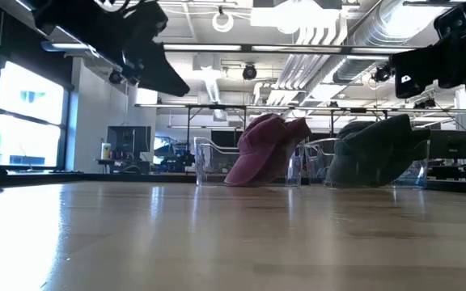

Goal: Pick & Place hat
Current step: Return to Home Position

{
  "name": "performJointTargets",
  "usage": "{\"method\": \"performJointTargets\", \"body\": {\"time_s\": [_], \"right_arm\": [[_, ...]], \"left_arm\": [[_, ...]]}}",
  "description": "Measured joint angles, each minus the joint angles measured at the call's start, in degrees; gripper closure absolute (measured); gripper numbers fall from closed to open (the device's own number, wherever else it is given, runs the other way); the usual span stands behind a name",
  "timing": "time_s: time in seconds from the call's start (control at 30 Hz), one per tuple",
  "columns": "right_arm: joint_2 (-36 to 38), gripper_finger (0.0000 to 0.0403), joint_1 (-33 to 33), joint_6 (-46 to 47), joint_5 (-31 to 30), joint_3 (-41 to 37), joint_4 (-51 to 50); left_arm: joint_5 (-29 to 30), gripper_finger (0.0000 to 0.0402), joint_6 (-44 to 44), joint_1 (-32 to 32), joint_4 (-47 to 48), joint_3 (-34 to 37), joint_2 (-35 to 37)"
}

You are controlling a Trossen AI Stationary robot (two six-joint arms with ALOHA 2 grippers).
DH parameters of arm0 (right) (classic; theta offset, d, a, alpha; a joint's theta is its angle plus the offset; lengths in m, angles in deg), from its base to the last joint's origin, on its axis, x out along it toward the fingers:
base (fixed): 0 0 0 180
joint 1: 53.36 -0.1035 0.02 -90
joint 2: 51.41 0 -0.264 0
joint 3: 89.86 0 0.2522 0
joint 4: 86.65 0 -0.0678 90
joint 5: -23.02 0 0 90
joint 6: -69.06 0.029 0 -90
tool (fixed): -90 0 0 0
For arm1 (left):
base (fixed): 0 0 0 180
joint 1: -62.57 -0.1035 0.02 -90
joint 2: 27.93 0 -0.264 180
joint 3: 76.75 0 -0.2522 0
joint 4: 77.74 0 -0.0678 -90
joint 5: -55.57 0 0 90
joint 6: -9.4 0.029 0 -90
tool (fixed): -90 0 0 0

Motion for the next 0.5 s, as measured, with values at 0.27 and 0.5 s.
{"method": "performJointTargets", "body": {"time_s": [0.27,0.5], "right_arm": [[-1.8,0.0401,1.6,2.2,2.2,0.0,0.0],[-1.7,0.0399,1.6,2.7,2.3,0.0,-0.1]], "left_arm": [[-5.1,0.0247,2.5,-8.1,-1.3,7.5,14.6],[-17.4,0.0388,1.4,-14.5,-0.6,15.5,29.9]]}}
